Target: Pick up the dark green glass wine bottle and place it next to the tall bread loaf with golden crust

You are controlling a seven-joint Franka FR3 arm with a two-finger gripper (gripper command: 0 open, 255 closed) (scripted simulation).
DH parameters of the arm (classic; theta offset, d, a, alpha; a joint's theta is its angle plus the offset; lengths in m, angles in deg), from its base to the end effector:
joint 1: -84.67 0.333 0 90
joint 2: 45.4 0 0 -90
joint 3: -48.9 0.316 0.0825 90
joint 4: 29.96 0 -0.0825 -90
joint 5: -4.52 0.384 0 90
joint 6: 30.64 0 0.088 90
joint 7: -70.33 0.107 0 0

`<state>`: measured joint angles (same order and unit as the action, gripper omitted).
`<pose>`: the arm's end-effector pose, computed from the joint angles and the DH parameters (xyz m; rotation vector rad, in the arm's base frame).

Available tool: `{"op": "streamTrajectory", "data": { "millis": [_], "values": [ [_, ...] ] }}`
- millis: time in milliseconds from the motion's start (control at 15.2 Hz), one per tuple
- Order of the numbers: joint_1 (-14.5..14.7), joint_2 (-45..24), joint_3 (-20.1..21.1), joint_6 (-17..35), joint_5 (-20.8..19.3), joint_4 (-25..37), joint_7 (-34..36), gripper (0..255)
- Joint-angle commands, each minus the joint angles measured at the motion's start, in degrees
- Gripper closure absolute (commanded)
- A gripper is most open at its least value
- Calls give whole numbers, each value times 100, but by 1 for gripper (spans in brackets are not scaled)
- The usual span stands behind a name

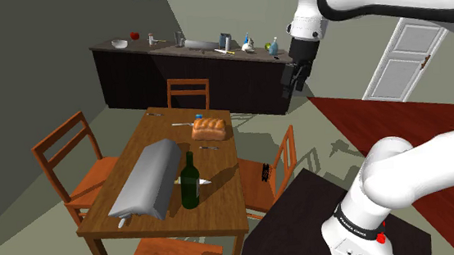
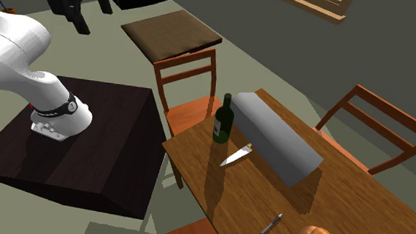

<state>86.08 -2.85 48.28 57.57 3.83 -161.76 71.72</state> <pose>0.3160 0.0020 0.6005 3.1363 -0.0123 -0.0284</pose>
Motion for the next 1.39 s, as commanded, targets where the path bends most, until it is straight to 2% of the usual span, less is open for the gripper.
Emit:
{"op": "streamTrajectory", "data": {
  "millis": [0, 660, 1320],
  "values": [
    [0, 0, 0, 0, 0, 0, 0, 0],
    [158, -1247, 323, 2010, 276, -579, 382, 0],
    [289, -3116, 624, 3811, 367, -314, 749, 0]
  ]
}}
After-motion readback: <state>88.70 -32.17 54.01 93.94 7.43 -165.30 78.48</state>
